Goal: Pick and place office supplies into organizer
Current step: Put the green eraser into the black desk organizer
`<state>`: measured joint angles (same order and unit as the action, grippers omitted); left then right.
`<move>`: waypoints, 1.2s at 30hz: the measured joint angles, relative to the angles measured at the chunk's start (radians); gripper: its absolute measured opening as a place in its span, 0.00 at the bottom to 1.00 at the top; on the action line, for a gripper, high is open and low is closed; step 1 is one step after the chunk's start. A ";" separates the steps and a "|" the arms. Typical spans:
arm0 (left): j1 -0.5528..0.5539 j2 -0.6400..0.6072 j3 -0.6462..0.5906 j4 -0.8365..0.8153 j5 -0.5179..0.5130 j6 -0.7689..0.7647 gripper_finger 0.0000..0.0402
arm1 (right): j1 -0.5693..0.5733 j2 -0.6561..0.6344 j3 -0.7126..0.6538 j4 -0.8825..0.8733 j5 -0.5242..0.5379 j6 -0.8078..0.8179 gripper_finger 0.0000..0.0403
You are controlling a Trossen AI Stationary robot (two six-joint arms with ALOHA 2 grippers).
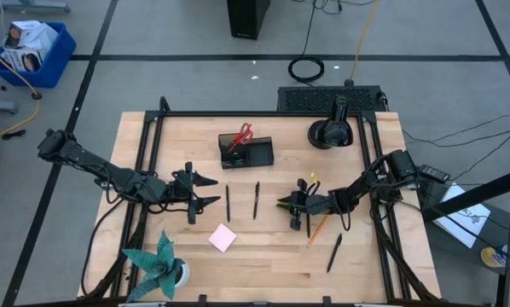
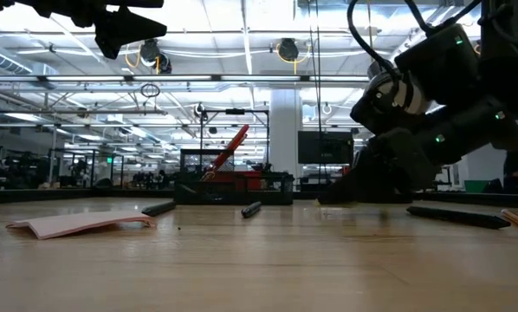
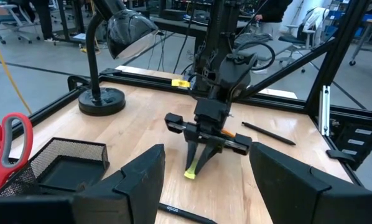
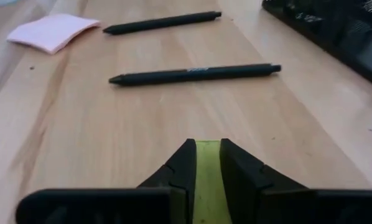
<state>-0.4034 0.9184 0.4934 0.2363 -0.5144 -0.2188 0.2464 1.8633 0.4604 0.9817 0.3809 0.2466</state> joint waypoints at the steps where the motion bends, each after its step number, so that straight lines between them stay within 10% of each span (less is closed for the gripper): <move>1: 0.000 0.000 0.000 0.000 0.000 0.000 0.60 | -0.001 0.000 0.000 0.003 0.003 -0.001 0.13; 36: 0.000 0.000 0.000 0.000 -0.008 0.006 0.60 | -0.219 -0.003 0.440 -0.217 -0.197 -0.312 0.12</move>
<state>-0.4034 0.9184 0.4934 0.2367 -0.5222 -0.2131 0.0273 1.8603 0.9008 0.7648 0.1839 -0.0654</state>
